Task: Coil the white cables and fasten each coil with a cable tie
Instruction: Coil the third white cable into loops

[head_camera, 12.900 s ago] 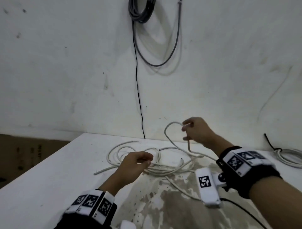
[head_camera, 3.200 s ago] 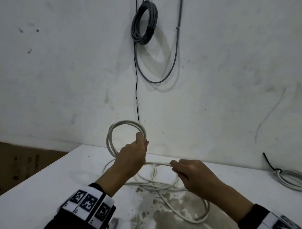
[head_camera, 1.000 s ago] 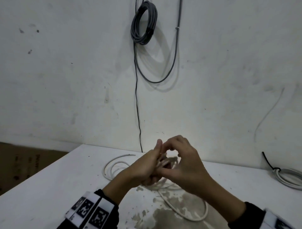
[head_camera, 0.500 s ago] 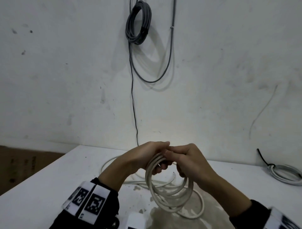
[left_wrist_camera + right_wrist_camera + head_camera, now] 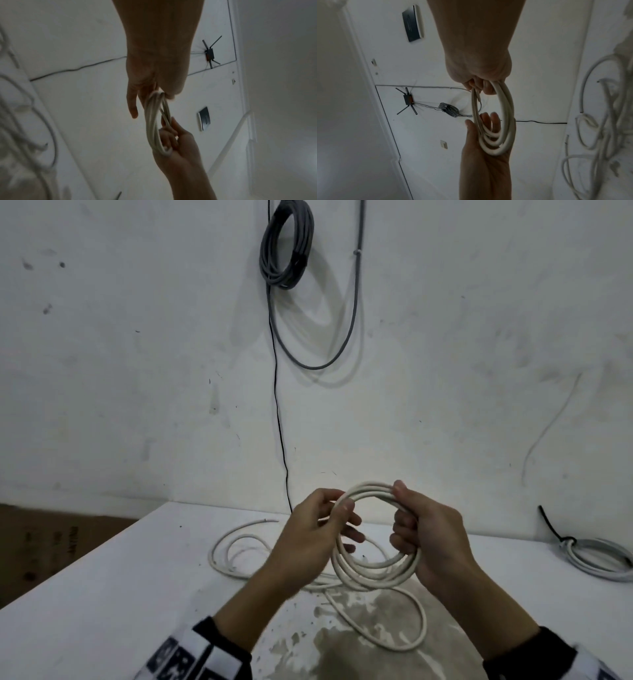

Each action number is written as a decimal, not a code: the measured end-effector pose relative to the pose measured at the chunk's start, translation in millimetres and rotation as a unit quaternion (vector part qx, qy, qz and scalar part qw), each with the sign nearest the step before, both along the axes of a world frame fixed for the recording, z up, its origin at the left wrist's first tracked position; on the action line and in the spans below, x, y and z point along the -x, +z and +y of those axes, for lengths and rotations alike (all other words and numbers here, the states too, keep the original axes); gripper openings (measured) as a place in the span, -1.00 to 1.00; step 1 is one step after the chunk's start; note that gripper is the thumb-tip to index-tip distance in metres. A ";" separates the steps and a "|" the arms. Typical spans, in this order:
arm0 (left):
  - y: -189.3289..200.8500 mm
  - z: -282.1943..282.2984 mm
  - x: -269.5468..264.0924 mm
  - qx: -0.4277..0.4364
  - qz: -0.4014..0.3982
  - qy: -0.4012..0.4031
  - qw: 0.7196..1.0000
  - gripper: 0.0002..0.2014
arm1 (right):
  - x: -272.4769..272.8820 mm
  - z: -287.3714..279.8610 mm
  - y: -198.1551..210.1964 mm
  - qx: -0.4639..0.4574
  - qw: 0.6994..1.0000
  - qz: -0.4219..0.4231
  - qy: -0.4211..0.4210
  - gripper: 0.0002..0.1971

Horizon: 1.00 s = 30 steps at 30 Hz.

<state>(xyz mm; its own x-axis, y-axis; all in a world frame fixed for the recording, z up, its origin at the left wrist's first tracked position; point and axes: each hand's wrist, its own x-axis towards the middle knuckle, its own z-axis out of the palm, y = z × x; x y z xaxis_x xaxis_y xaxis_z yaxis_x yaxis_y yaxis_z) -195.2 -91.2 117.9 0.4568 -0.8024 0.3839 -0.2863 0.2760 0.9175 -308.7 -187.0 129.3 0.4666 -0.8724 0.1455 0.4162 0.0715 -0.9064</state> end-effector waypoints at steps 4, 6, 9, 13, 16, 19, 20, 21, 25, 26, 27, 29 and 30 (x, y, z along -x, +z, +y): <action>-16.3 -15.7 18.2 0.039 0.100 0.101 0.989 -0.70 | -3.8 2.9 -12.4 0.019 1.000 0.007 -0.003 -0.70; -19.5 -20.7 17.6 0.034 0.081 0.155 0.984 -0.61 | -2.9 5.0 -15.8 0.028 0.999 0.029 0.024 -0.64; -16.7 -21.4 12.7 0.005 0.037 0.224 0.974 -0.44 | 0.6 7.8 -17.6 0.066 0.993 0.071 0.069 -0.59; -9.1 -24.1 5.5 -0.063 0.103 0.209 0.970 -0.38 | 3.0 12.7 -16.5 0.105 0.982 0.116 0.104 -0.57; -4.8 -25.3 -1.0 -0.113 0.101 0.127 0.980 -0.33 | 2.7 13.7 -14.6 0.102 0.981 0.129 0.100 -0.57; -6.7 -22.0 -5.6 -0.103 -0.050 0.071 0.991 -0.30 | 3.5 10.9 -14.6 0.094 0.981 0.138 0.095 -0.57; -8.4 -20.3 -7.2 -0.077 -0.105 0.057 0.990 -0.31 | 3.8 10.7 -15.3 0.094 0.980 0.149 0.096 -0.58; -10.0 -18.8 -9.4 -0.049 -0.154 0.036 0.986 -0.33 | 3.9 10.8 -16.3 0.097 0.977 0.160 0.098 -0.58; -13.6 -16.7 -15.2 -0.038 -0.343 -0.029 0.938 -0.42 | 4.4 11.5 -16.4 0.089 0.976 0.164 0.108 -0.55; -13.3 -17.0 -15.7 -0.036 -0.379 -0.024 0.924 -0.48 | 4.7 10.7 -15.0 0.085 0.977 0.164 0.109 -0.54; -13.2 -17.3 -15.9 -0.028 -0.400 -0.017 0.916 -0.56 | 5.1 9.7 -13.1 0.082 0.977 0.164 0.111 -0.54; -13.3 -17.7 -14.2 0.000 -0.397 -0.008 0.918 -0.68 | 6.1 7.3 -9.5 0.080 0.976 0.169 0.111 -0.55; -12.4 -17.4 -11.7 0.013 -0.375 -0.007 0.927 -0.71 | 6.8 6.0 -7.8 0.083 0.975 0.173 0.108 -0.55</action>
<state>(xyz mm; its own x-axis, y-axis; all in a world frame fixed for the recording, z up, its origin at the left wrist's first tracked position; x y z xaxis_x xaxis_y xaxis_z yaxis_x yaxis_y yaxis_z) -183.5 -108.7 105.5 0.0433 -0.7923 0.6085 -0.8366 0.3042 0.4556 -315.6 -181.0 121.4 0.6824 -0.7269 0.0767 0.0738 -0.0359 -0.9966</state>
